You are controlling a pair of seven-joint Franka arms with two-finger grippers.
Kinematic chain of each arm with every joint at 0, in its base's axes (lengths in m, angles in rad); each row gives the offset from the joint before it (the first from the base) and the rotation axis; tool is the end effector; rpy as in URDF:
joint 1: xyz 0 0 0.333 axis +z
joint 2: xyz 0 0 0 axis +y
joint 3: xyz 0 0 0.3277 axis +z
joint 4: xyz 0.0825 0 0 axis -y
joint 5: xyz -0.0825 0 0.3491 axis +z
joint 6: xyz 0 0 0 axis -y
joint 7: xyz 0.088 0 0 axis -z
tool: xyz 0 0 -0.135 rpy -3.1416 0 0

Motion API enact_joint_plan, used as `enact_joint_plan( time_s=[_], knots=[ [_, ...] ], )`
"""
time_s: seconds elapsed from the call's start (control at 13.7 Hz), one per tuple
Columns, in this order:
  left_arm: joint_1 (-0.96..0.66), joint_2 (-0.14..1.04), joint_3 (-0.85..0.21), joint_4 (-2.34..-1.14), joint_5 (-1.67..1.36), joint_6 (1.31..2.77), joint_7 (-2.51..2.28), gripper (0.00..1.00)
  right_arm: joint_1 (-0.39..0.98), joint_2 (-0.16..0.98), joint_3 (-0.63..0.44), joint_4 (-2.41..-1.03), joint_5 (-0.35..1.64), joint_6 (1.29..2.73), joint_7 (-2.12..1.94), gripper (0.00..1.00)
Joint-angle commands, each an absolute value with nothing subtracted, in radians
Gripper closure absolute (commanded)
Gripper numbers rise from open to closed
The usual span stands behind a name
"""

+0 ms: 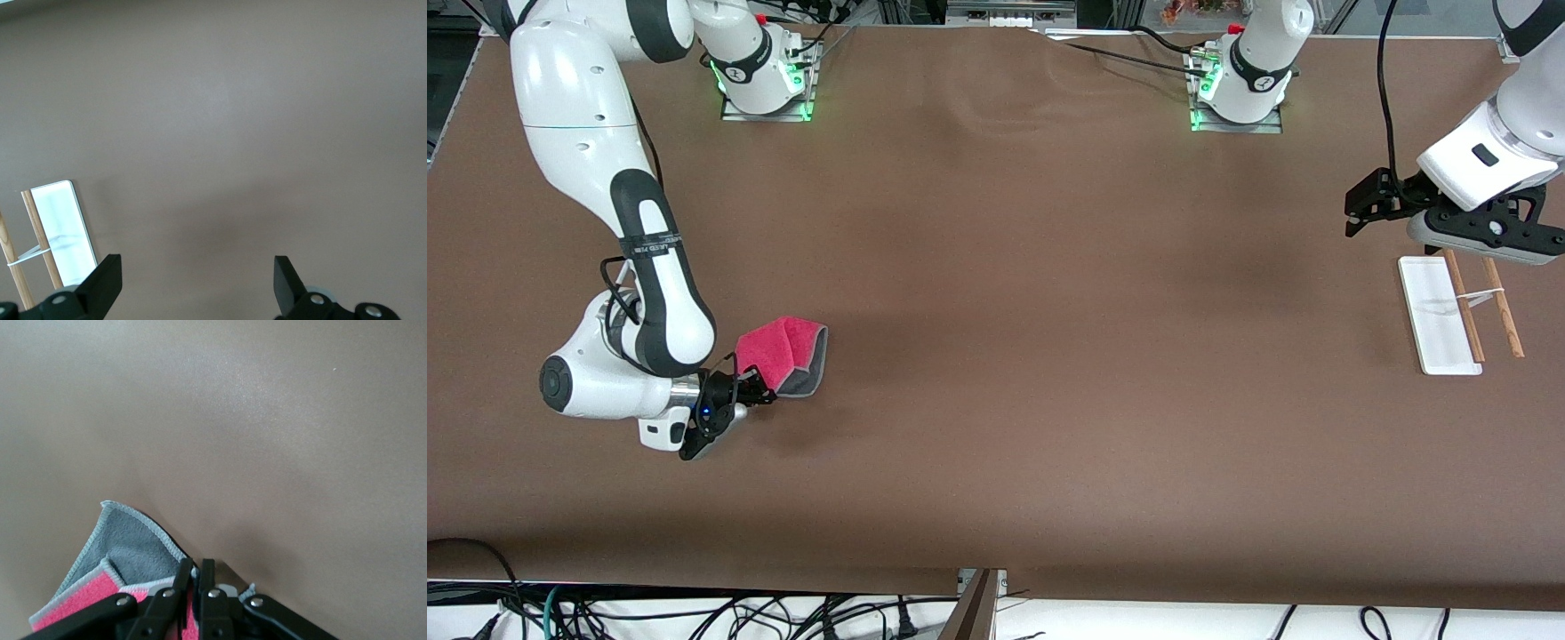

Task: Pass towel and hang on rack
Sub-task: 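Close the right gripper on the pink towel's edge, then lift the towel with the right gripper while the left gripper approaches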

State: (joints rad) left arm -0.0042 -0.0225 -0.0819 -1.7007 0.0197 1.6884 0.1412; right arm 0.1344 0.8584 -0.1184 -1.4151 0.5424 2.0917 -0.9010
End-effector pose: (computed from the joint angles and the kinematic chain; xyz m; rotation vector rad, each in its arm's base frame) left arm 0.5187 -0.0428 0.5730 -3.0994 0.3572 -0.0149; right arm 0.6886 0.0635 0.1811 -2.6147 -0.8607 -0.0010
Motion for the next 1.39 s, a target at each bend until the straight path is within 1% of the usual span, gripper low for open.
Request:
enact_joint_plan(
  time_s=[0.0, 0.22, 0.51, 1.03, 1.25, 1.32],
  knots=[
    [-0.003, -0.020, -0.083, -1.683, 0.011, 1.674, 0.141, 0.00, 0.129, 0.845, -0.114, -1.419, 0.566, 2.079, -0.914, 1.00],
    [-0.003, -0.020, -0.083, -1.683, 0.011, 1.672, 0.141, 0.00, 0.138, 0.824, -0.112, -1.411, 0.561, 2.075, -0.861, 1.00],
    [-0.003, -0.020, -0.083, -1.683, 0.011, 1.674, 0.141, 0.00, 0.158, 0.792, -0.113, -1.401, 0.548, 2.022, -0.792, 1.00],
    [-0.003, -0.020, -0.083, -1.683, 0.011, 1.674, 0.141, 0.00, 0.218, 0.695, -0.118, -1.321, 0.494, 1.757, -0.502, 1.00],
    [-0.003, -0.020, -0.083, -1.683, 0.009, 1.674, 0.141, 0.00, 0.239, 0.680, -0.115, -1.246, 0.494, 1.625, -0.323, 1.00],
    [-0.003, -0.020, -0.083, -1.683, 0.009, 1.674, 0.141, 0.00, 0.250, 0.673, -0.112, -1.197, 0.498, 1.570, -0.254, 1.00]
  ],
)
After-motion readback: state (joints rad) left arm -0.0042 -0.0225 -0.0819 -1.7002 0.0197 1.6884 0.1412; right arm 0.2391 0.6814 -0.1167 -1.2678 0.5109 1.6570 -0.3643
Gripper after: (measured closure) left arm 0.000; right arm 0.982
